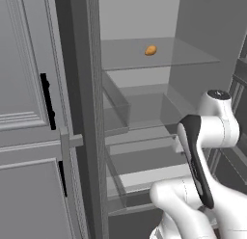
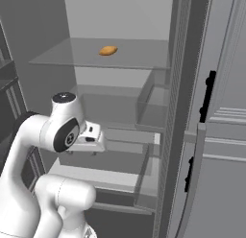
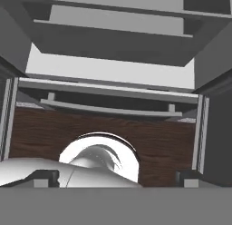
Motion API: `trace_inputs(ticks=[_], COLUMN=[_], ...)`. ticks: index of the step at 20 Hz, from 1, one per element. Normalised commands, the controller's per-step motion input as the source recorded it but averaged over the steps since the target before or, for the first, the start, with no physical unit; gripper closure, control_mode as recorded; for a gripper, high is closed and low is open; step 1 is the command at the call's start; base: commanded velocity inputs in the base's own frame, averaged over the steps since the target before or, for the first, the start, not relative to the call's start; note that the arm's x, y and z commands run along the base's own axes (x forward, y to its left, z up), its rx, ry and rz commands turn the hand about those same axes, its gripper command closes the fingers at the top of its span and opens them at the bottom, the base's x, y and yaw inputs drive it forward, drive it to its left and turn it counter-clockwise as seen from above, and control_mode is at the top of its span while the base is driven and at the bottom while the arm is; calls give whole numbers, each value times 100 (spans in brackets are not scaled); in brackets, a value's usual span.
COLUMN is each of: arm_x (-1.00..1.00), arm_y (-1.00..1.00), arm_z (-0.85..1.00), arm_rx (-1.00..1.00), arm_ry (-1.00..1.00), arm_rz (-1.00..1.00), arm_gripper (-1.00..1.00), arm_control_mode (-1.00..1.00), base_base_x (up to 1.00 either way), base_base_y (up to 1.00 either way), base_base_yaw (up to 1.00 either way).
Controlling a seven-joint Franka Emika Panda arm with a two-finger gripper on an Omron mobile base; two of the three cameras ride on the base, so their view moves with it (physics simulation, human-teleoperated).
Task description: Place one potato and one steak in each tupperware on the nearby counter, to pack two identical lunches.
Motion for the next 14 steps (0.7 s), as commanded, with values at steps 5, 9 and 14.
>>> trace_inputs(ticks=[5,9,14], arm_x=[-1,5,33], arm_y=[5,4,7], arm_z=[56,98,100], arm_rx=[-15,-4,12], arm_ry=[-66,-67,-31], arm_rz=[16,2,-11], arm_gripper=[-100,-100,-100], arm_control_mode=[-100,-100,-100], base_base_x=[0,0,0], base_base_y=[0,0,0], base_base_yaw=[0,0,0])
